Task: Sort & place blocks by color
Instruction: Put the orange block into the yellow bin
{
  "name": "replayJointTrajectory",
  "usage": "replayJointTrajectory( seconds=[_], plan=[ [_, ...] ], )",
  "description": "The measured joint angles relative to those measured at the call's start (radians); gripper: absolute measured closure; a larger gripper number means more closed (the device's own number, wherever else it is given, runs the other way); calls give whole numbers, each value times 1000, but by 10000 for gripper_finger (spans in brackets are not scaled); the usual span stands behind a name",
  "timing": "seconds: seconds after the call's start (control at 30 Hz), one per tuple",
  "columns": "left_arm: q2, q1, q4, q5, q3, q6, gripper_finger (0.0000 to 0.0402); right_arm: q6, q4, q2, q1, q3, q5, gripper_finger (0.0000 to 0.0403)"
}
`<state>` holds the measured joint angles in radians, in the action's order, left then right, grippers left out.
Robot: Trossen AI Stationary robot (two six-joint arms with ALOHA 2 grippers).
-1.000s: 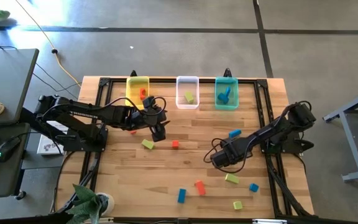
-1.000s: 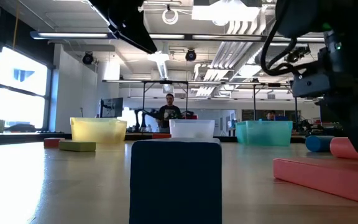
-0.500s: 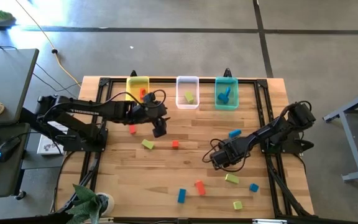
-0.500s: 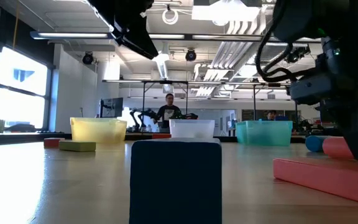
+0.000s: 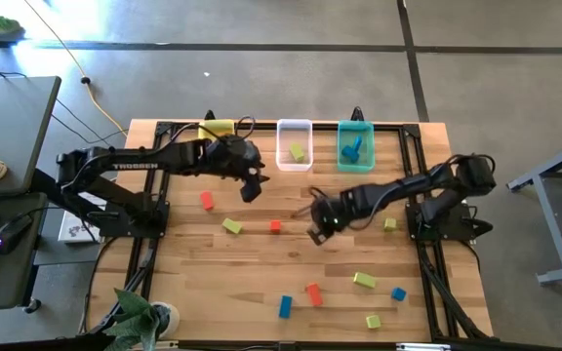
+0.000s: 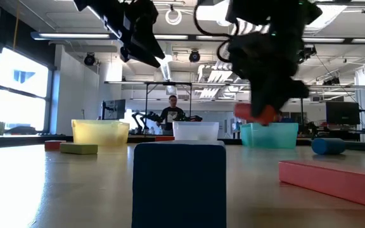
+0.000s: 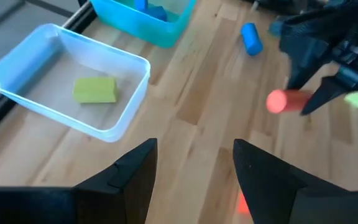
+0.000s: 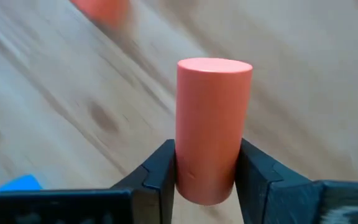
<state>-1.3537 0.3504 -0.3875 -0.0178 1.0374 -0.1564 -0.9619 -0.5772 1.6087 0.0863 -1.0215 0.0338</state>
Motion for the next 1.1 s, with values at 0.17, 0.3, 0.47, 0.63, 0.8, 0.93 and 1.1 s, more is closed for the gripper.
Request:
replayJointTrajectory(
  seconds=[0.17,0.3,0.47,0.63,0.8,0.93,1.1],
  plan=[
    [0,62,29,104,0,-60,204,240,76,-13,-116,-73,9,303],
    [0,108,82,189,0,-94,204,407,89,-13,-204,-129,64,303],
    [0,155,175,271,0,-153,204,574,89,-13,-299,-201,142,303],
    [0,207,268,341,0,-254,200,705,88,-13,-381,-285,219,303],
    [0,249,290,357,0,-335,176,786,87,-13,-451,-365,289,303],
    [0,268,296,384,0,-375,152,805,89,-13,-496,-415,316,303],
    [0,262,359,408,0,-401,136,805,110,-13,-528,-446,317,303]
  ],
)
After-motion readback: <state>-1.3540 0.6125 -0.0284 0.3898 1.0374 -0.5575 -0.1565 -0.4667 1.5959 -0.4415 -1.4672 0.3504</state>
